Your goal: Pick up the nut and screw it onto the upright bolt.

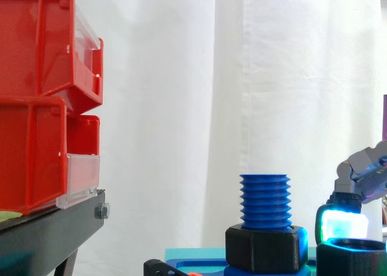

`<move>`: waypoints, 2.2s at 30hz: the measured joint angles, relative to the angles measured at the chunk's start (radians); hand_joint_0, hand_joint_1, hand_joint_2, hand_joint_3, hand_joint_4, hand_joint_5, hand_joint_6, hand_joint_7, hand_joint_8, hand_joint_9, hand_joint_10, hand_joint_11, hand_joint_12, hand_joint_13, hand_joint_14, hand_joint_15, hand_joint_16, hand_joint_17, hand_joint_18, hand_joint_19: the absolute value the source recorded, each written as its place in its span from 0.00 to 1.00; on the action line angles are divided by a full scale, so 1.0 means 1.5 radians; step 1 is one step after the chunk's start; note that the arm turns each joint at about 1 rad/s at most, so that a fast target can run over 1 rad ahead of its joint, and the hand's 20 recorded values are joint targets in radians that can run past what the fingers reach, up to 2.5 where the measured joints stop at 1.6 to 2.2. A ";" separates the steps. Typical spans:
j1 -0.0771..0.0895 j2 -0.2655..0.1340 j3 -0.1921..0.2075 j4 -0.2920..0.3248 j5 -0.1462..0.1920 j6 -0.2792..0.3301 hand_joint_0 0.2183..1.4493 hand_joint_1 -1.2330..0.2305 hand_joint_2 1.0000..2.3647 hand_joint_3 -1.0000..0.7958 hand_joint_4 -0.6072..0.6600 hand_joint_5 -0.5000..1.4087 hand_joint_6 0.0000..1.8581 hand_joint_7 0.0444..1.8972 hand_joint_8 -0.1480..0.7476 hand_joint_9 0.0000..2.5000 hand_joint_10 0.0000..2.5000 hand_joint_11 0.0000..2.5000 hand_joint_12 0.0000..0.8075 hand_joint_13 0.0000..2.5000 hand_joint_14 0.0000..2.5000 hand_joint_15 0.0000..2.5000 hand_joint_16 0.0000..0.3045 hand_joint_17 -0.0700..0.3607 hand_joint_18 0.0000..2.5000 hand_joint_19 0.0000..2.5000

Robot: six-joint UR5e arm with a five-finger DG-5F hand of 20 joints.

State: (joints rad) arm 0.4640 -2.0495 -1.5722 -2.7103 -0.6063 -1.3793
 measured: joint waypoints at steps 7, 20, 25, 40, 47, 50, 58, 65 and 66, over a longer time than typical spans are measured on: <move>-0.005 0.000 0.000 -0.002 -0.004 0.000 0.21 0.36 0.00 0.28 0.68 0.15 0.27 0.56 0.48 0.15 0.00 0.06 0.40 0.14 0.00 0.00 0.12 0.35 0.08 0.00; -0.008 0.000 0.000 -0.001 -0.008 0.000 0.12 0.40 0.00 0.28 0.70 0.14 0.27 0.50 0.53 0.14 0.00 0.06 0.47 0.14 0.00 0.00 0.16 0.42 0.09 0.00; -0.008 0.000 0.000 0.000 -0.009 0.000 0.11 0.39 0.00 0.28 0.69 0.14 0.27 0.50 0.53 0.14 0.00 0.06 0.48 0.14 0.00 0.00 0.16 0.42 0.09 0.00; -0.008 0.000 0.000 -0.002 -0.015 -0.001 0.16 0.36 0.00 0.28 0.67 0.14 0.27 0.51 0.49 0.12 0.00 0.05 0.46 0.12 0.00 0.00 0.16 0.41 0.08 0.00; -0.008 0.000 0.000 -0.003 -0.015 -0.001 0.14 0.39 0.00 0.28 0.70 0.14 0.27 0.54 0.50 0.12 0.00 0.05 0.48 0.13 0.00 0.00 0.17 0.43 0.09 0.00; -0.008 0.000 0.000 -0.004 -0.015 -0.001 0.13 0.40 0.00 0.28 0.71 0.14 0.27 0.55 0.51 0.12 0.00 0.06 0.49 0.13 0.00 0.00 0.17 0.44 0.10 0.00; -0.009 0.000 0.000 -0.005 -0.015 -0.001 0.08 0.39 0.00 0.28 0.70 0.13 0.27 0.52 0.52 0.10 0.00 0.05 0.53 0.12 0.00 0.00 0.20 0.48 0.10 0.00; -0.009 0.000 0.000 -0.005 -0.016 -0.002 0.05 0.37 0.00 0.28 0.70 0.13 0.27 0.49 0.53 0.09 0.00 0.05 0.54 0.11 0.00 0.00 0.21 0.50 0.10 0.00; -0.009 0.000 0.000 -0.005 -0.016 -0.002 0.05 0.38 0.00 0.28 0.70 0.13 0.27 0.49 0.53 0.09 0.00 0.05 0.54 0.11 0.00 0.00 0.21 0.50 0.10 0.00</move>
State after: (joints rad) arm 0.4510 -2.0494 -1.5723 -2.7179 -0.6303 -1.3818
